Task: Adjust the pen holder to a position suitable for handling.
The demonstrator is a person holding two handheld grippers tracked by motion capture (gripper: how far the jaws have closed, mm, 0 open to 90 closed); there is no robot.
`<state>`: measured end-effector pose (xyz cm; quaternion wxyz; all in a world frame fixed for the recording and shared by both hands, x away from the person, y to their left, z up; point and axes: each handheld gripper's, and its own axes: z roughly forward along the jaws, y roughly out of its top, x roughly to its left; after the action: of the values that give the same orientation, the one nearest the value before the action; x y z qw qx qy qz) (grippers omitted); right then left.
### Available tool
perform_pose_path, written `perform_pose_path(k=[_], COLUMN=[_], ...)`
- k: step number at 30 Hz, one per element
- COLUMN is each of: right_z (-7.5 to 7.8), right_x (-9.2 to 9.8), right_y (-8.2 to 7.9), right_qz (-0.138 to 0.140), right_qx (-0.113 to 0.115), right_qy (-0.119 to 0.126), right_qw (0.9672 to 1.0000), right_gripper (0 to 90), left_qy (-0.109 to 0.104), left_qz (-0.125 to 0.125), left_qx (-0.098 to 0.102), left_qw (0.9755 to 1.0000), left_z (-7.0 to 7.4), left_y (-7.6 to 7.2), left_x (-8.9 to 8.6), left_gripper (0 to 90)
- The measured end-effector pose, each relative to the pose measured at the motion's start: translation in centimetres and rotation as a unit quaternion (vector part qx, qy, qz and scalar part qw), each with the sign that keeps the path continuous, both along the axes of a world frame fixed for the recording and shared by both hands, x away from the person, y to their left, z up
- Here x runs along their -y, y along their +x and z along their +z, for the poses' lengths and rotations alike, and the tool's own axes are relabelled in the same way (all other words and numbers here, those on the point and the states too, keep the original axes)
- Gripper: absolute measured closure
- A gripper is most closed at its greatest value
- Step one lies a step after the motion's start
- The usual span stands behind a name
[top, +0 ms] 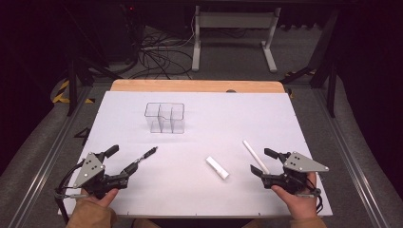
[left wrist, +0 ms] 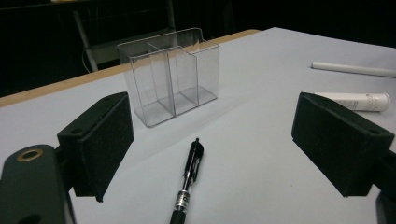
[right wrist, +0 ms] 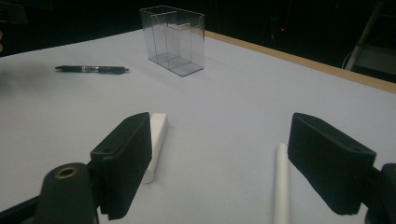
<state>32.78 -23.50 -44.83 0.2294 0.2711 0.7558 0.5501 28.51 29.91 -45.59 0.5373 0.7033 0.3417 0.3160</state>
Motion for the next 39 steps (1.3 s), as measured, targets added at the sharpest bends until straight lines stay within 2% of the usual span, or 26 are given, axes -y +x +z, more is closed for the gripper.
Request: perform_pose_path(k=[21, 30, 31, 33, 36, 39], right_z=[0.2, 0.1, 0.0, -0.1, -0.3, -0.3], right_x=[-0.5, -0.9, -0.9, -1.0, -1.0, -1.0], right_y=[0.0, 0.3, 0.3, 0.4, 0.5, 0.5], right_qz=[0.021, 0.037, 0.037, 0.037, 0.038, 0.039], right_qx=[0.008, 0.004, 0.004, 0.000, -0.003, -0.003], right_qy=[-0.003, -0.009, -0.010, -0.012, -0.014, -0.014], right_qw=[0.9997, 0.9993, 0.9993, 0.9992, 0.9992, 0.9991], right_gripper=[27.0, 32.7, 32.9, 33.1, 33.2, 33.1], left_qy=[0.004, 0.008, 0.013, 0.018, 0.040, 0.044], left_qz=[0.007, 0.011, 0.008, 0.005, -0.008, -0.012], left_qx=[0.001, -0.014, -0.021, -0.021, -0.032, -0.035], left_qw=[1.0000, 0.9998, 0.9997, 0.9996, 0.9986, 0.9983], left_z=[0.4, 1.5, 1.9, 2.1, 2.9, 3.3], left_y=[-0.1, 0.8, 1.1, 1.3, 2.4, 2.9], left_x=[0.0, -0.1, 0.0, 0.1, 0.5, 0.8], left_gripper=[14.4, 16.2, 16.3, 16.2, 16.2, 16.2])
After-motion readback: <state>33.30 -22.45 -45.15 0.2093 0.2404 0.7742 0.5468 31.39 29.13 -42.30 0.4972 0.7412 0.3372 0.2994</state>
